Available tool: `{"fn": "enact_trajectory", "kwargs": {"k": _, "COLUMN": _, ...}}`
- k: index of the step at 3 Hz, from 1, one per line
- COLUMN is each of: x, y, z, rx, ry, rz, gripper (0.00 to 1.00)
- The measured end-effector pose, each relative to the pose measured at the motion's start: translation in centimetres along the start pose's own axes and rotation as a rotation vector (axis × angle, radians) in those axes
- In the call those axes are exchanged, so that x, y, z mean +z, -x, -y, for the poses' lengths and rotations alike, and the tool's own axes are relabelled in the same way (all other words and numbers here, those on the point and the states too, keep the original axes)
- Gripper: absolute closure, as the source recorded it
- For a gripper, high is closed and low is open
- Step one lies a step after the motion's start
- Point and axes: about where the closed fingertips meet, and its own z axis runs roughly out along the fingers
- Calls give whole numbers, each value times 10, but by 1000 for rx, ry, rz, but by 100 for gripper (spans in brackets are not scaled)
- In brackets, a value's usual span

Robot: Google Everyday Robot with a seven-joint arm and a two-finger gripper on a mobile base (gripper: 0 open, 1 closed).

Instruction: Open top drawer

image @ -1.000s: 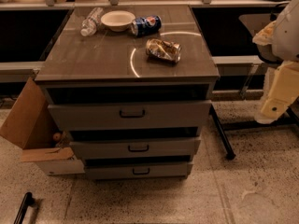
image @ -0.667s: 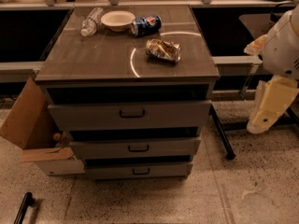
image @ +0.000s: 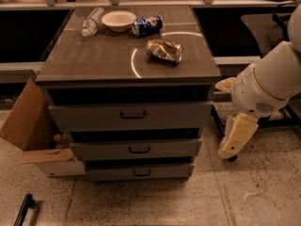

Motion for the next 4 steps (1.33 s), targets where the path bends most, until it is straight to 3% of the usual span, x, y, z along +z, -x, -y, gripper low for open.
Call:
{"fn": "enact_trajectory", "kwargs": {"k": 1, "x": 0, "y": 0, "z": 0, "rx": 0, "ry": 0, "rz": 0, "gripper": 0}}
{"fn": "enact_trajectory", "kwargs": {"k": 3, "x": 86, "y": 6, "z": 9, "rx": -103, "ry": 20, "rz": -28, "gripper": 0}}
{"fn": "enact_trajectory", "kwargs": {"k": 4, "x": 127, "y": 11, "z": 20, "rx": -145, "ry": 24, "rz": -7, "gripper": 0}}
